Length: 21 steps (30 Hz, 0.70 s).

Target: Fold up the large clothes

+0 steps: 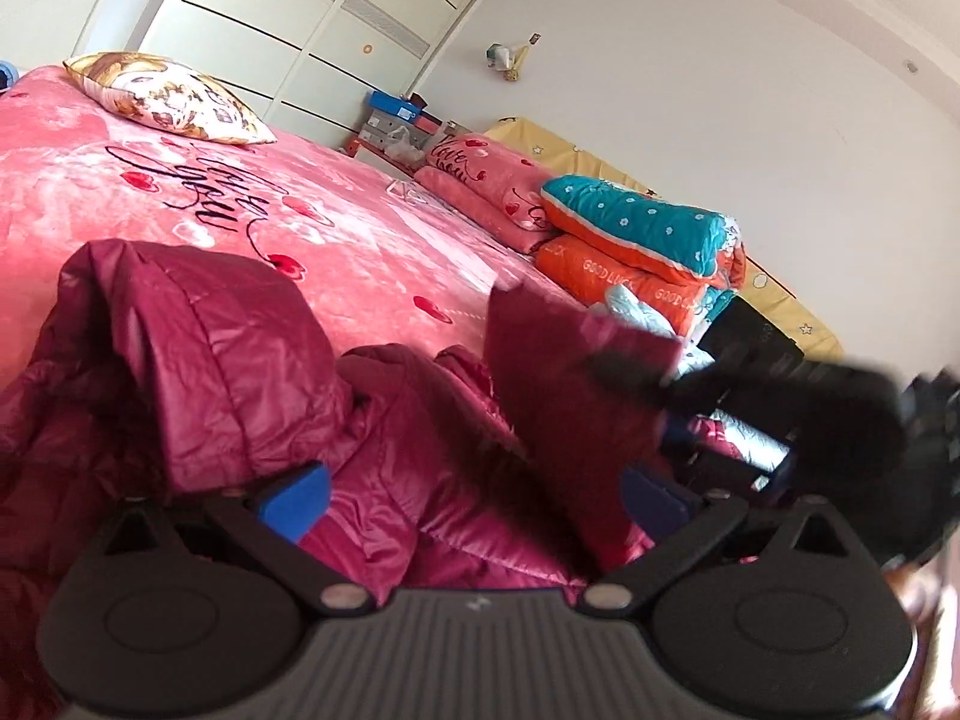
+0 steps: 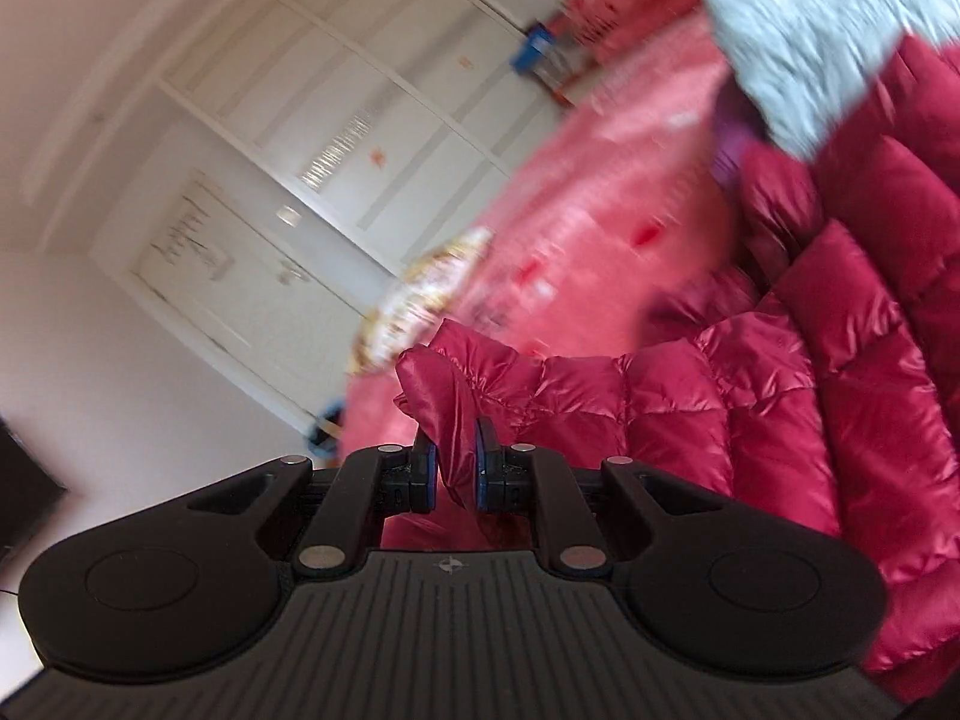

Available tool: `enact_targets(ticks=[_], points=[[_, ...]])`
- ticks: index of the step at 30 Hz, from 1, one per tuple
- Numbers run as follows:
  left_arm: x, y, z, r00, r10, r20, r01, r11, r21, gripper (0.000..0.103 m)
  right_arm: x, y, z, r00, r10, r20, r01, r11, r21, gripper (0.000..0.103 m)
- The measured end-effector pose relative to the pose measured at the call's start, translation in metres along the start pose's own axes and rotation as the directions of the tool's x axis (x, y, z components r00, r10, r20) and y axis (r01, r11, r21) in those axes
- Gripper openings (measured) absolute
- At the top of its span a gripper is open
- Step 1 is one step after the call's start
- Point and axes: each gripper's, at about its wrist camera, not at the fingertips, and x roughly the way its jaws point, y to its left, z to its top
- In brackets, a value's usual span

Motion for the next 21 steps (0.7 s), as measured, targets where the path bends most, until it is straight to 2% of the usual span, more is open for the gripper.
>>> enact_targets(ticks=[4, 5, 7, 9, 10, 11, 16, 18, 20, 21], points=[[0.0, 0.002, -0.001, 1.0, 0.007, -0.002, -0.007, 1.0, 0.006, 0.102, 0.012, -0.022, -0.008, 0.999, -0.045, -0.021, 0.045, 0.999, 0.007, 0.015], [0.001, 0.001, -0.001, 1.0, 0.01, -0.001, -0.01, 1.0, 0.009, 0.102, 0.012, -0.026, -0.014, 0.998, -0.056, -0.025, 0.056, 0.998, -0.006, 0.02], [0.001, -0.001, -0.001, 1.0, 0.014, 0.005, -0.014, 1.0, 0.02, 0.102, 0.017, -0.03, -0.016, 0.995, -0.089, -0.039, 0.087, 0.995, -0.04, 0.024], [0.0, -0.002, -0.001, 1.0, 0.016, 0.015, -0.016, 1.0, 0.026, 0.102, 0.017, -0.03, -0.022, 0.992, -0.116, -0.055, 0.113, 0.992, -0.065, 0.041], [0.0, -0.002, -0.001, 1.0, 0.015, 0.02, -0.016, 1.0, 0.025, 0.102, 0.018, -0.03, -0.022, 0.99, -0.129, -0.056, 0.125, 0.99, -0.072, 0.062], [-0.001, -0.002, -0.001, 1.0, 0.015, 0.025, -0.016, 1.0, 0.024, 0.102, 0.016, -0.029, -0.026, 0.989, -0.137, -0.049, 0.133, 0.988, -0.077, 0.071], [-0.002, -0.007, -0.002, 0.998, 0.015, 0.056, -0.017, 0.999, 0.033, 0.102, -0.001, -0.03, -0.017, 0.993, -0.12, -0.016, 0.119, 0.99, -0.078, 0.074], [-0.003, -0.009, -0.003, 0.998, 0.009, 0.07, -0.012, 0.999, 0.042, 0.102, -0.015, -0.028, -0.016, 0.994, -0.112, -0.001, 0.111, 0.989, -0.098, 0.084], [-0.004, -0.013, -0.004, 0.996, 0.005, 0.087, -0.01, 0.998, 0.055, 0.102, -0.031, -0.024, -0.014, 0.994, -0.111, 0.026, 0.113, 0.986, -0.123, 0.099], [-0.004, -0.015, -0.004, 0.995, 0.002, 0.095, -0.008, 0.998, 0.062, 0.102, -0.041, -0.023, -0.013, 0.994, -0.102, 0.044, 0.107, 0.986, -0.13, 0.1]])
